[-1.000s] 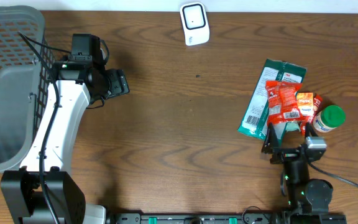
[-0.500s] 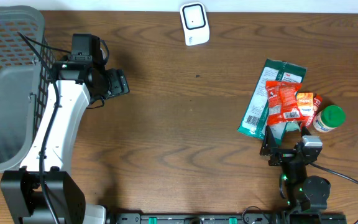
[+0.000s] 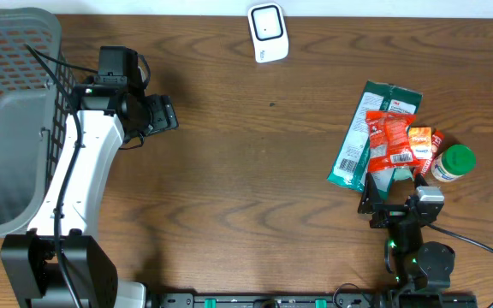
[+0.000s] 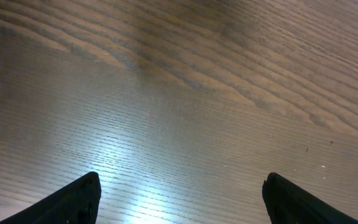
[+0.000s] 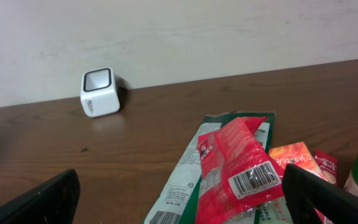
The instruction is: Scan the item barcode
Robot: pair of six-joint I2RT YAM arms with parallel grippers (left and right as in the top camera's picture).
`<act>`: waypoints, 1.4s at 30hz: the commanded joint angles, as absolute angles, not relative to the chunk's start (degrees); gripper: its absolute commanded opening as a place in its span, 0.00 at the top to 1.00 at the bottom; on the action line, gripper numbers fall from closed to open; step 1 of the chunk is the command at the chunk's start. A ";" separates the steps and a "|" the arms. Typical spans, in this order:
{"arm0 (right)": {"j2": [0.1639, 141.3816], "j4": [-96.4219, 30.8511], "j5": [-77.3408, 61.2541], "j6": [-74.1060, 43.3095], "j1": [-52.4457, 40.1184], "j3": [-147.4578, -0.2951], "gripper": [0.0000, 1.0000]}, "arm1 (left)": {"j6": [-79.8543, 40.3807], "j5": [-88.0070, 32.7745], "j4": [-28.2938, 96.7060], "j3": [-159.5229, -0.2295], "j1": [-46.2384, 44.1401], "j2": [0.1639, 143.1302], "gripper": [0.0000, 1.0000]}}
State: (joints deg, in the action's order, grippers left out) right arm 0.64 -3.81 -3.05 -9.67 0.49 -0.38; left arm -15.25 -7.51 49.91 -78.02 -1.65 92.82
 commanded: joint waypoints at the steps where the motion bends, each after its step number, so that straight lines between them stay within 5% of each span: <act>1: 0.34 -4.08 -2.87 -10.24 0.01 -0.32 0.01 | -15.33 -7.20 50.11 -77.52 -1.63 91.72 0.16; 10: 0.34 -4.10 -2.87 -10.24 0.01 -0.32 0.01 | -15.33 -7.20 50.13 -77.45 -1.63 86.89 0.16; 29: 0.34 -4.10 -2.87 -10.24 0.01 -0.32 0.01 | -15.33 -5.30 53.69 -76.49 -1.65 46.26 0.16; 42: 0.34 -4.10 -2.87 -10.24 0.01 -0.32 0.01 | -15.35 -5.30 49.56 -50.57 -0.01 19.40 0.16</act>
